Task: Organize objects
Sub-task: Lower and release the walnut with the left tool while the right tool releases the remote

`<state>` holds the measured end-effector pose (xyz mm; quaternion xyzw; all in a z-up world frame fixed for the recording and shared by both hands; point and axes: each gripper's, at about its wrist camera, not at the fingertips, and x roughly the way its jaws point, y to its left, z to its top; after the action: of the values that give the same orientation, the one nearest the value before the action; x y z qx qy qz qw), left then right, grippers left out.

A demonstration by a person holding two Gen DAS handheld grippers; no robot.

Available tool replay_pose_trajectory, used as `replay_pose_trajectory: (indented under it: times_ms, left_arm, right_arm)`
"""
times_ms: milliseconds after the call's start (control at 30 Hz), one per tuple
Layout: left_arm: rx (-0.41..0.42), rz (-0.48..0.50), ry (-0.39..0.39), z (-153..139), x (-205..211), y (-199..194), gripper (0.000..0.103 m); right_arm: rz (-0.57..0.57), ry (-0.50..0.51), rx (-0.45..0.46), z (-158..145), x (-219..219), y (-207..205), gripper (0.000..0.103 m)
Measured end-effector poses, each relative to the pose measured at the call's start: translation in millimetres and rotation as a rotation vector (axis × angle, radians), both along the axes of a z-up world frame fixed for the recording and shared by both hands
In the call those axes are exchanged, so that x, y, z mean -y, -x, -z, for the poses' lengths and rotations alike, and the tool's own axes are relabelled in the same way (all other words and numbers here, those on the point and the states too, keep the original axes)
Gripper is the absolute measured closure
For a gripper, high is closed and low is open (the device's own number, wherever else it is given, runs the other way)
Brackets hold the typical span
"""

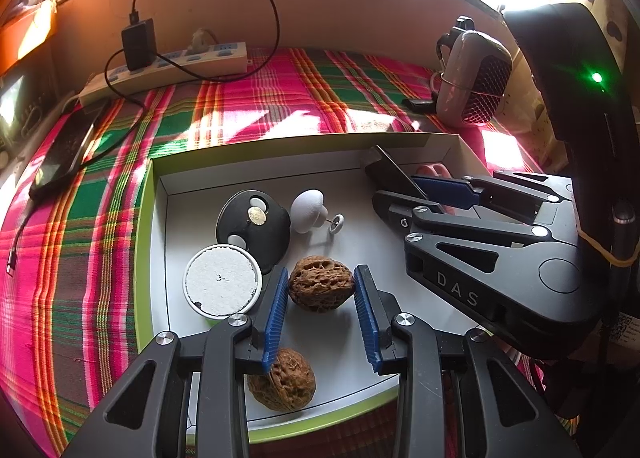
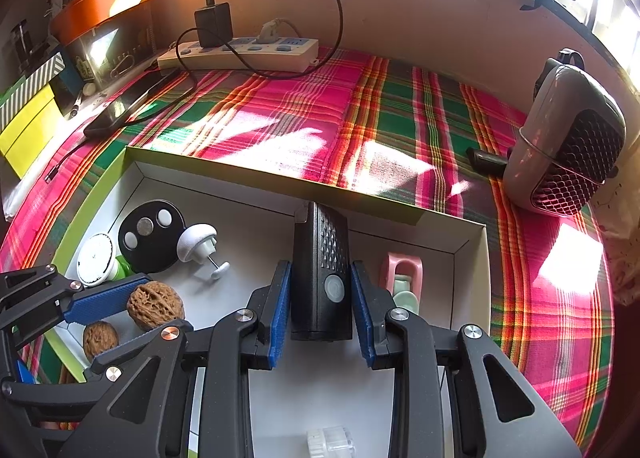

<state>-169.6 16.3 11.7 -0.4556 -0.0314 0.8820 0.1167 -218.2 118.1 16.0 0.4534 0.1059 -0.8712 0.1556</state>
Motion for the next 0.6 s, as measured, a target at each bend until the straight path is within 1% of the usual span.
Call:
replay_pose_trajectory:
  times_ms: [233, 300, 367, 600]
  left_arm:
    - [0.002, -0.001, 0.001, -0.1, 0.0, 0.1, 0.071]
    - [0.002, -0.001, 0.002, -0.2, -0.3, -0.1, 0.071]
    - [0.003, -0.003, 0.002, -0.2, -0.2, -0.2, 0.071]
    - [0.002, -0.003, 0.005, 1.2, 0.6, -1.1, 0.071]
  right_arm:
    - [0.007, 0.003, 0.002, -0.4, -0.8, 0.2, 0.072]
    - [0.005, 0.006, 0.003, -0.3, -1.0, 0.1, 0.07]
    - [0.007, 0.009, 0.002, 0.1, -0.8, -2.1, 0.065]
    - [0.008, 0.006, 0.001, -0.6, 0.3, -5.2, 0.064]
